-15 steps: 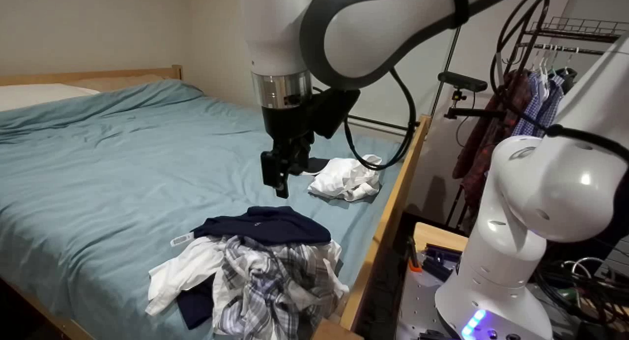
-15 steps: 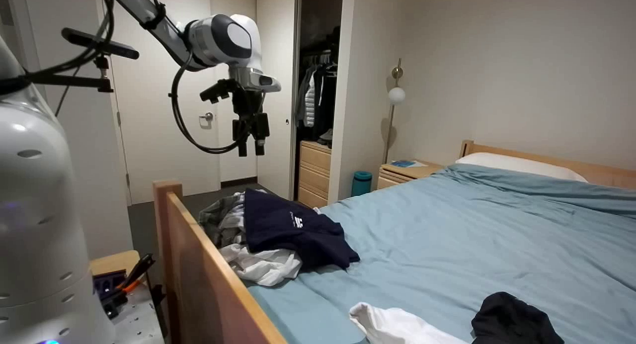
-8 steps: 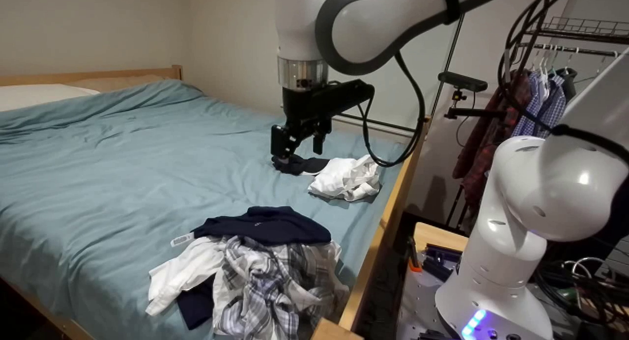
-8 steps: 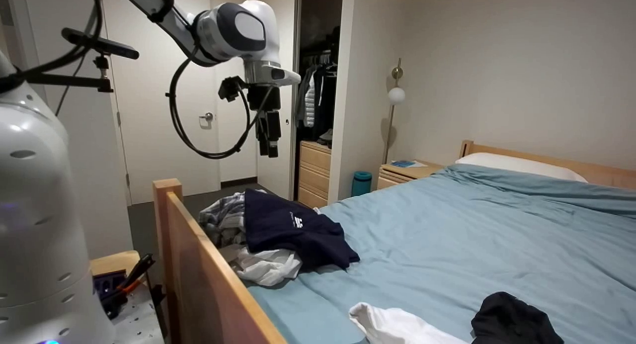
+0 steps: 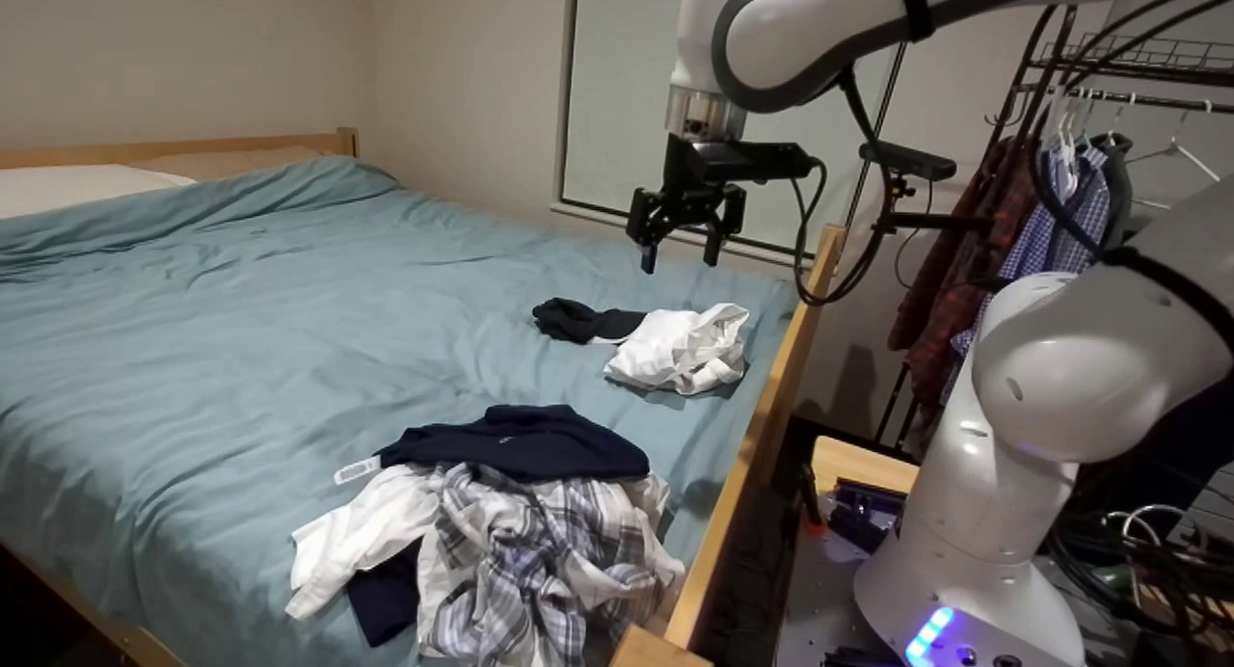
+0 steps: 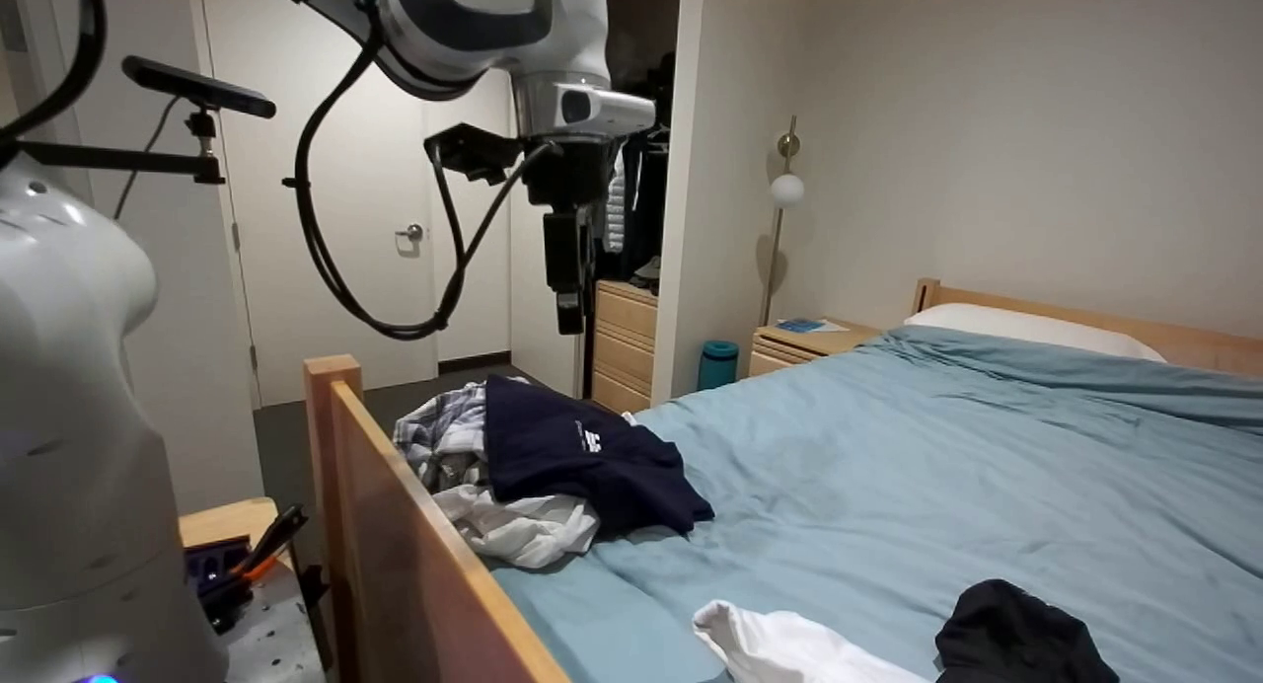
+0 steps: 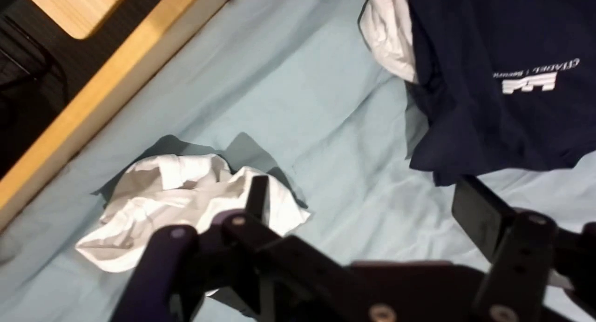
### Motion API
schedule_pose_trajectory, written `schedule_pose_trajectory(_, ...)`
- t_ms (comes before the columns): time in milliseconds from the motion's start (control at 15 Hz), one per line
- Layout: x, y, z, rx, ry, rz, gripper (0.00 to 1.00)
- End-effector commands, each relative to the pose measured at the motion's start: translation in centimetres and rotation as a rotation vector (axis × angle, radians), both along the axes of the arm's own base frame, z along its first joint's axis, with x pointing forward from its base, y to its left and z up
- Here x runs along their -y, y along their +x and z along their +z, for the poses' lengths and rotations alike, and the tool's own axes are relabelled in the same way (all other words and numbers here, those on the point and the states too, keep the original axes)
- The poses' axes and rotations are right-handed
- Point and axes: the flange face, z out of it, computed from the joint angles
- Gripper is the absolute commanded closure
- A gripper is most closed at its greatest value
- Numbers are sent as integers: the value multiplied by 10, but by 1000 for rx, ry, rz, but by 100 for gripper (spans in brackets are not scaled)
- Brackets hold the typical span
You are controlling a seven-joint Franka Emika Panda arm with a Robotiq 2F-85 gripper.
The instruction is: Arrange the clothes together
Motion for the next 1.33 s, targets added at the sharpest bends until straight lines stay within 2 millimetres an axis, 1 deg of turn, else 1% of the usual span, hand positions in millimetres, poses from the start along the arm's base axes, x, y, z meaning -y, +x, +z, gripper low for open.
schedule_pose_trajectory(0,40,-14,8,103,-6,-170,0)
schedule_pose_trajectory(67,32,-9,8,52,5,-93,0)
schedule_pose_trajectory(133,39,-11,10,61,5,-110,0)
schedule_pose_trajectory(400,34,-9,10,58,1,-95,0)
schedule_pose_trajectory(467,43,-3,9,87,13,-174,0)
schedule_pose_trajectory(533,63,-3,10,102,27,-259,0)
schedule_pose_trajectory(667,107,-12,9,115,23,-361,0)
schedule_pose_trajectory(733,129,-17,5,122,31,-414,0)
schedule_pose_trajectory(867,164,-26,-6,141,44,-525,0)
schedule_pose_trajectory(1000,191,-35,-20,172,38,-635,0)
schedule_pose_trajectory(1067,200,-40,-26,194,34,-689,0)
schedule_pose_trajectory(1267,234,-47,-55,260,11,-840,0)
